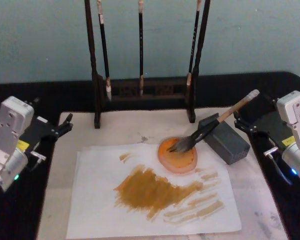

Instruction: Pick up the brush from the inkstone, write on the paper, then place the brush back to its original position.

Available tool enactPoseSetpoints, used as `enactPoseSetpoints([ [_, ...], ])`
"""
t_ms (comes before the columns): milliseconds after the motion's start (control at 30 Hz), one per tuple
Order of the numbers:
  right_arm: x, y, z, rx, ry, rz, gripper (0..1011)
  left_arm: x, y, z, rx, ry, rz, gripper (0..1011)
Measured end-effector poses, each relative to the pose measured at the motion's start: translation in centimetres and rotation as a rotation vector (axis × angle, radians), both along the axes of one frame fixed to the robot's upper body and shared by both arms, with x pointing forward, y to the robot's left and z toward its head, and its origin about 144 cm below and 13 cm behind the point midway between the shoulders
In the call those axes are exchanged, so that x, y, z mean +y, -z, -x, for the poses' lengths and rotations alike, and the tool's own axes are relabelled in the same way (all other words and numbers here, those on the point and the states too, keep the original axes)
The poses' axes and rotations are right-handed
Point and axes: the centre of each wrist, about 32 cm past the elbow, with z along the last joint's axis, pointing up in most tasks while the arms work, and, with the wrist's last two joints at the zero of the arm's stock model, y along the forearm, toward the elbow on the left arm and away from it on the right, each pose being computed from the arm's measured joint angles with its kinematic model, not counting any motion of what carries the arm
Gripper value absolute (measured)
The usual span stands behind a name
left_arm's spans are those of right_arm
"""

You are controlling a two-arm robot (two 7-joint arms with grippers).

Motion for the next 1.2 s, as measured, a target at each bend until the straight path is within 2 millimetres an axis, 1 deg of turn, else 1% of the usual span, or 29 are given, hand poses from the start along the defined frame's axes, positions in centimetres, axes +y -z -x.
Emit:
enactPoseSetpoints([
  [1200,0.00,0.00,0.00,0.000,0.000,0.000,1000,0.00,0.00,0.00,0.000,0.000,0.000,1009],
])
